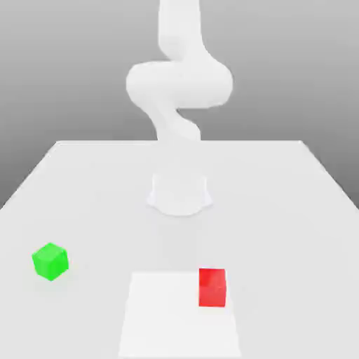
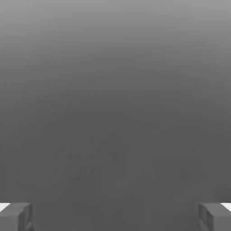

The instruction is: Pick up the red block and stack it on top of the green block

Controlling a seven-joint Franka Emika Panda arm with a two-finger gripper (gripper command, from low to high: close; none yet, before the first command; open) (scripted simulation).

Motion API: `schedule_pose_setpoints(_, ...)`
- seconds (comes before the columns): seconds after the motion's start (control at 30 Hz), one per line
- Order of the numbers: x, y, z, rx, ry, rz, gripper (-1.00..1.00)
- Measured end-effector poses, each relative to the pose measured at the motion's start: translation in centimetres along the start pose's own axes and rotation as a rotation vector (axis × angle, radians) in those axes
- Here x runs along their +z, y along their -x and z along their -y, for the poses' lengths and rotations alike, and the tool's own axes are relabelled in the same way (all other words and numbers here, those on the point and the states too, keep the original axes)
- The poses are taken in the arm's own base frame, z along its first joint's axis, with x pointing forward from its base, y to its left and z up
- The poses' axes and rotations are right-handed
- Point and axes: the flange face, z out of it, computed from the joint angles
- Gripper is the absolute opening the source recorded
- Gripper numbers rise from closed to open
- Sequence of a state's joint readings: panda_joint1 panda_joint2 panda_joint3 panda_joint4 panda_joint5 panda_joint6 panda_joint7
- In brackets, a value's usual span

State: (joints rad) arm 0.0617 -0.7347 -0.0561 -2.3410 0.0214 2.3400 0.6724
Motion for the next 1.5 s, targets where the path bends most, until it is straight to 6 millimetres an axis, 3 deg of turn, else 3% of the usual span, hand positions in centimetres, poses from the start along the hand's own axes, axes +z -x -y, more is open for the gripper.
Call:
schedule_pose_setpoints(0.17,9.8,2.1,-1.8,-0.217,0.007,0.172,0.0)
schedule_pose_setpoints(0.33,18.3,6.5,-3.7,-0.442,0.012,0.327,0.0)
schedule_pose_setpoints(0.5,25.3,12.3,-6.2,-0.678,0.019,0.471,0.0)
schedule_pose_setpoints(0.63,29.5,17.2,-8.8,-0.875,0.024,0.579,0.0)
schedule_pose_setpoints(0.77,32.4,21.8,-11.8,-1.076,0.031,0.677,0.0)
schedule_pose_setpoints(0.93,34.3,26.3,-15.8,-1.315,0.042,0.781,0.0)
schedule_pose_setpoints(1.43,39.1,29.6,-19.0,-1.35,0.042,0.791,0.0)
schedule_pose_setpoints(1.47,39.3,29.9,-19.3,-1.348,0.042,0.794,-1.0)
schedule_pose_setpoints(1.5,39.3,29.9,-19.3,-1.348,0.042,0.794,-1.0)
